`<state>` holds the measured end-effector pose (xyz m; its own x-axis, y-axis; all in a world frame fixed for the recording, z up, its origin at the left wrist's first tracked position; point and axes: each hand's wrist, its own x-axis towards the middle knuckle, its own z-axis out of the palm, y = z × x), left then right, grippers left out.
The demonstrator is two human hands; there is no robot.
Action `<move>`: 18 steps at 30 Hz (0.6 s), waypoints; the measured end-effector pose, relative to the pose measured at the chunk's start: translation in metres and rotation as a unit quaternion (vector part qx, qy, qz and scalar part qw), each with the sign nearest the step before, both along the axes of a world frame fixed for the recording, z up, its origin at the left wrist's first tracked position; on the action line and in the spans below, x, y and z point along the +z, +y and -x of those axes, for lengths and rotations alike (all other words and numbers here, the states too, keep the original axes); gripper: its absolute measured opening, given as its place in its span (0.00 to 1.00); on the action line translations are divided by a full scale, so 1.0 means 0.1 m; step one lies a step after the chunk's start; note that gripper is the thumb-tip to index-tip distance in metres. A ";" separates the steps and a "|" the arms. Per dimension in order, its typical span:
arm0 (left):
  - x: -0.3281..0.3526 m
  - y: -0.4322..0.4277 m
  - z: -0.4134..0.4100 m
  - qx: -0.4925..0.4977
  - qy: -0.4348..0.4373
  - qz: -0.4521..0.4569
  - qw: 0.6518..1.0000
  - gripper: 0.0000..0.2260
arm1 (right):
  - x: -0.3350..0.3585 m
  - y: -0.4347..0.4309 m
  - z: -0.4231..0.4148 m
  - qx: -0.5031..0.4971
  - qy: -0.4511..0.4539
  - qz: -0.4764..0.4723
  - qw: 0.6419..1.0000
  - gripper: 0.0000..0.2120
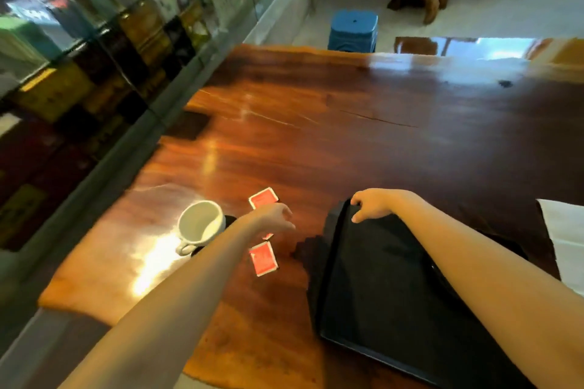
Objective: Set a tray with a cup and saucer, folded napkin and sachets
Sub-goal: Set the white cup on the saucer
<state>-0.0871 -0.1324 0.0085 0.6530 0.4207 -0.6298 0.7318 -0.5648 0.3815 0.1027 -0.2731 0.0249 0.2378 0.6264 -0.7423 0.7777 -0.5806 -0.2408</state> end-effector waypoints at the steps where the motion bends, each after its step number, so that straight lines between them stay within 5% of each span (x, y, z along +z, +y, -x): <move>1: 0.04 0.11 0.13 0.002 0.003 -0.005 1.000 0.19 | 0.01 0.16 0.10 0.012 0.004 0.004 1.000 0.27; 18: -0.22 1.18 2.27 0.214 -0.043 -0.021 0.976 0.27 | -0.56 1.66 1.68 0.026 0.063 -0.127 0.990 0.35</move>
<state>-0.3137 -0.0148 -0.0137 0.4613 0.6904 -0.5573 0.8704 -0.2302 0.4352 -0.0651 -0.1074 -0.0311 0.1164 0.8057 -0.5808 0.7599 -0.4488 -0.4703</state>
